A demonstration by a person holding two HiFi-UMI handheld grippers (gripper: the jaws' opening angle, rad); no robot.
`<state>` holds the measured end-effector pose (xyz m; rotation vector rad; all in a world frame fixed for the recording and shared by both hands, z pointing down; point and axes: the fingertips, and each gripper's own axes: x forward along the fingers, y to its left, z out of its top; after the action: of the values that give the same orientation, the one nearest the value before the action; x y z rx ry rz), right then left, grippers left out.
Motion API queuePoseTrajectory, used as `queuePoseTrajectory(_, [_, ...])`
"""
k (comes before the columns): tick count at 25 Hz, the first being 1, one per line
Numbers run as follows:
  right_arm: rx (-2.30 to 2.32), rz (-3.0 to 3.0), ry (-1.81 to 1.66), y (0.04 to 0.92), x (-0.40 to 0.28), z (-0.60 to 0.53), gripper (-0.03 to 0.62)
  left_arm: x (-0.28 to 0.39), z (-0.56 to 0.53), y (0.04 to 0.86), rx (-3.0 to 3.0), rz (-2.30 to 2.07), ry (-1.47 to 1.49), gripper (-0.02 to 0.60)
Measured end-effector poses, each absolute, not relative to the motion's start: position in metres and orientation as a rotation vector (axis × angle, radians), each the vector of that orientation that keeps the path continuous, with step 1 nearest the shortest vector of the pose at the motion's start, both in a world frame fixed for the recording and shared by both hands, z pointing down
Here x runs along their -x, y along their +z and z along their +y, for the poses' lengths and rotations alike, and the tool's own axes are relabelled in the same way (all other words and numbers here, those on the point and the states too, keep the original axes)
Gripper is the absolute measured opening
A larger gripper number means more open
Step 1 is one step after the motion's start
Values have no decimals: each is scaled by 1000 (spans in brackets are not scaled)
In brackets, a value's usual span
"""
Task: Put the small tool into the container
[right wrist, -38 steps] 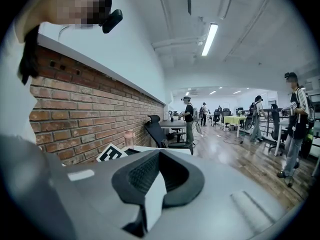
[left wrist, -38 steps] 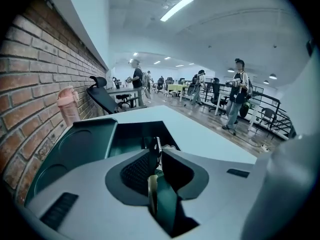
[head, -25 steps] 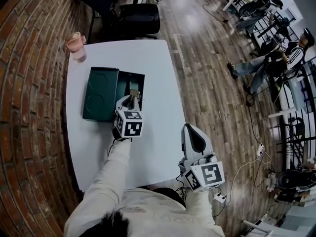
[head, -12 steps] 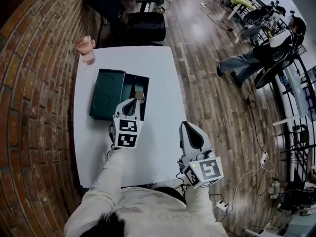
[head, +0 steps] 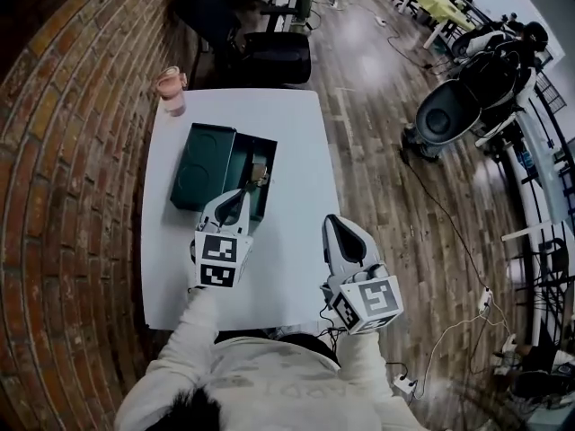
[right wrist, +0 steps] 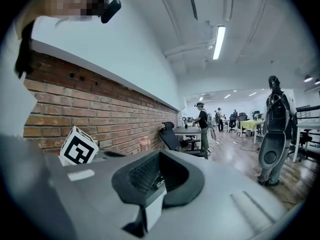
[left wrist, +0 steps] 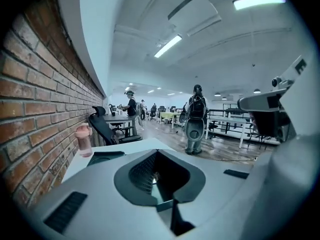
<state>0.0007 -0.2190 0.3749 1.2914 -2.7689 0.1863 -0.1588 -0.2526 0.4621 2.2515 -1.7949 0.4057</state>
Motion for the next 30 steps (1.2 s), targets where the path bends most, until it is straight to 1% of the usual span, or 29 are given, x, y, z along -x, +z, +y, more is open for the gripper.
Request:
queuePoseTrajectory(17, [-1129,-2907,128,351,-9,-189,11,155,-167,388,-2257,-2033,258,6])
queuePoseTrajectory(25, [-1071,-2959,100,339,-17,-166,11,141,-125,349,-2292,-2121,139,6])
queuePoseTrajectory(30, [-1044,-2986,87,333,-23,-151,11,134,-103,339,-2281,-2167,96,6])
